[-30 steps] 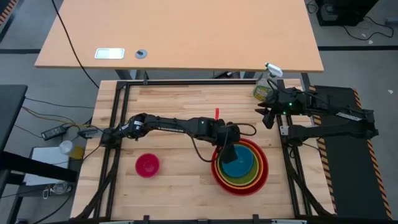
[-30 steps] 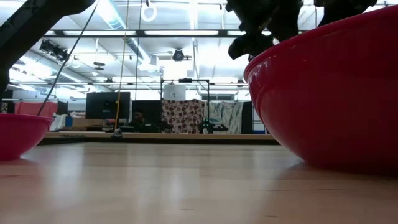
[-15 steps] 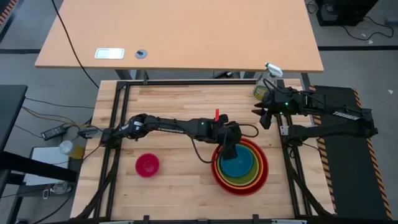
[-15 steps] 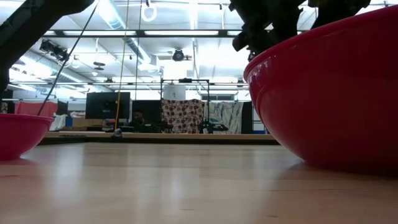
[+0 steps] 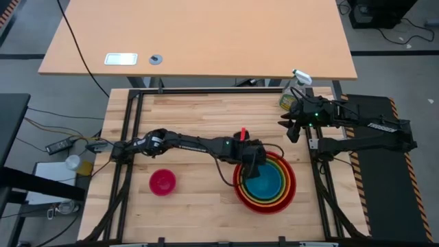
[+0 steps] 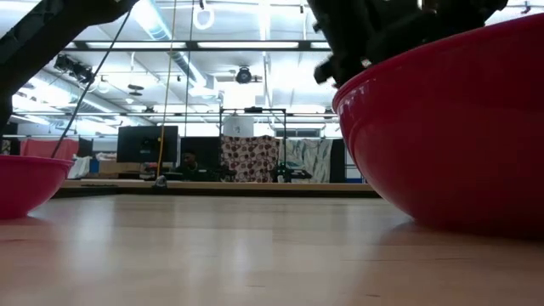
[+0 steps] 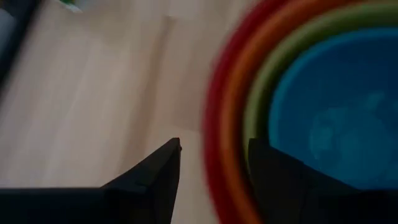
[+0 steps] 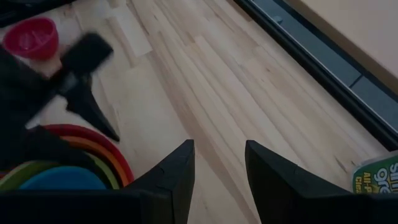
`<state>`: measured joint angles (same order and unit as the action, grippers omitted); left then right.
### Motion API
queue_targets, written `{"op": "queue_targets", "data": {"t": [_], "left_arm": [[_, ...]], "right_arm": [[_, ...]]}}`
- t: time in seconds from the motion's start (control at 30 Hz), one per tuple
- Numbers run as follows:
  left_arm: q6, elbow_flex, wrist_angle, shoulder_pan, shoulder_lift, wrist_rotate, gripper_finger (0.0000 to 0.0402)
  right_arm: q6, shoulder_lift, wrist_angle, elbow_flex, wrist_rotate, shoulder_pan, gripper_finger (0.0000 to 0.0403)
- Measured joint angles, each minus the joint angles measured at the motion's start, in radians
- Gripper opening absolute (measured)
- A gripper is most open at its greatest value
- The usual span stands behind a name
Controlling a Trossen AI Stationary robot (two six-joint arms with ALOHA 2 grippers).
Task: Nest bowls inside each other
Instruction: Stack the pink bowl on top of the blue bowl
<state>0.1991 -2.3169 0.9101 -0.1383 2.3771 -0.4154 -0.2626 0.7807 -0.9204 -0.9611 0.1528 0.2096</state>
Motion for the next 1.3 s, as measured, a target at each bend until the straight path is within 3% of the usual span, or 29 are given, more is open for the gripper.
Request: {"op": "queue_targets", "data": {"t": [0.17, 0.47, 0.6, 0.87, 1.07, 1.3], "left_arm": [[-0.004, -0.003, 0.108, -0.005, -0.074, -0.031, 0.0192], [-0.143, -0.001, 0.465, -0.037, -0.1, 0.226, 0.0192], [-0.184, 0.0, 0.515, -0.051, -0.112, 0.258, 0.0192], [-0.2, 0.019, 0.476, -0.092, -0.201, 0.221, 0.0192], [-0.159, 0.315, 0.294, -0.114, -0.362, 0.228, 0.0192], [0.036, 0.739, 0.251, -0.123, -0.637, 0.357, 0.0192]], "right_arm": [[0.0, -0.003, -0.004, 0.0, 0.0, 0.0, 0.0148], [0.004, -0.003, -0.012, 0.0, -0.016, 0.0, 0.0148], [0.003, -0.004, -0.024, 0.0, -0.023, -0.001, 0.0148], [0.004, -0.011, -0.029, 0.0, -0.019, -0.001, 0.0148], [0.0, -0.012, -0.027, 0.0, -0.019, -0.001, 0.0148], [0.002, -0.011, -0.005, 0.0, -0.018, -0.001, 0.0148]]}}
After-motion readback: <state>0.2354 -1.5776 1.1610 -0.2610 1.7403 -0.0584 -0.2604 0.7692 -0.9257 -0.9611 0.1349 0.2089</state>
